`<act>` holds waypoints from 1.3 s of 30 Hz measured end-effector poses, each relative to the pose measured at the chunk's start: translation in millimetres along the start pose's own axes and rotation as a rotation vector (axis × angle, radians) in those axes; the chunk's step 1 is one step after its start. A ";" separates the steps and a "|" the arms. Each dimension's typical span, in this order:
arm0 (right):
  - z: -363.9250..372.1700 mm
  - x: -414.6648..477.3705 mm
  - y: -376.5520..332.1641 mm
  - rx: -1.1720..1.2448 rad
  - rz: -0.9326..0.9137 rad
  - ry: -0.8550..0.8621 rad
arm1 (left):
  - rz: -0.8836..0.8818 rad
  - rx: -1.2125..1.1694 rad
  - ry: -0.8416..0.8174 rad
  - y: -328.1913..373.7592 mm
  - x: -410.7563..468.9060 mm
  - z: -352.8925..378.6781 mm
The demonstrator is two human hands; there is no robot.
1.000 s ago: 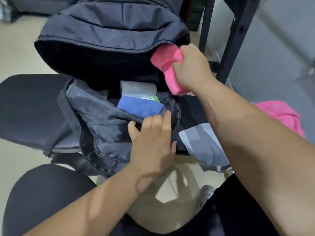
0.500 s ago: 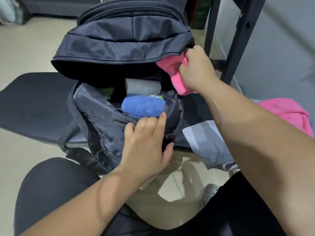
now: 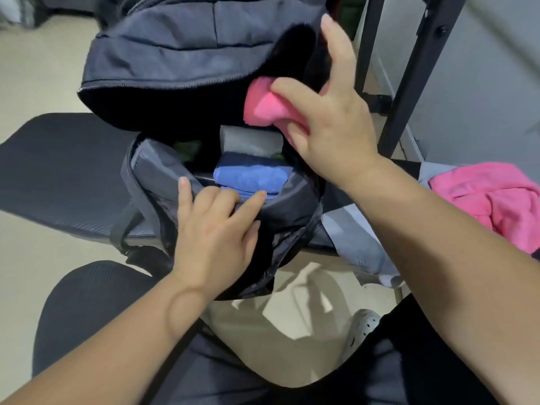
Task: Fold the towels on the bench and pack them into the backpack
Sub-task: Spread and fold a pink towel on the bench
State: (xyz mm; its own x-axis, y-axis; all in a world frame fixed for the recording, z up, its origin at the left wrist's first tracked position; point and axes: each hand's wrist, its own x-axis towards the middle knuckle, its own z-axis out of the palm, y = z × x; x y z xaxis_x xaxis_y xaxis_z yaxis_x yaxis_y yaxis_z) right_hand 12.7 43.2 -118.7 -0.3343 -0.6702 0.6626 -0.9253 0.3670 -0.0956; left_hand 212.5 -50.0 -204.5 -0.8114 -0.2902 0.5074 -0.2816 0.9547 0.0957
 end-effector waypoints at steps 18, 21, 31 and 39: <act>40.3 61.9 17.0 -0.037 0.197 -0.364 | 0.157 0.046 0.007 14.7 -29.1 6.4; 32.1 47.3 15.1 0.068 0.155 -0.339 | 0.176 0.024 0.049 11.1 -31.0 4.5; 19.1 7.9 -8.7 0.181 0.048 -0.342 | 0.181 -0.168 0.151 -2.3 -16.3 -2.5; 67.4 39.8 -19.3 0.081 0.033 -0.633 | 0.193 -0.170 0.141 -3.6 -18.1 -2.9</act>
State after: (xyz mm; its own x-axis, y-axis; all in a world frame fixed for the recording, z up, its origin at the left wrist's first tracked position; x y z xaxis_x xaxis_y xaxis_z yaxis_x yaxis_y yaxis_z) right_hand 5.1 -34.0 -140.6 -0.3808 -0.9199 0.0935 -0.9152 0.3605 -0.1803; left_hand 229.7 -48.0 -211.6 -0.7592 -0.1017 0.6429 -0.0293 0.9921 0.1223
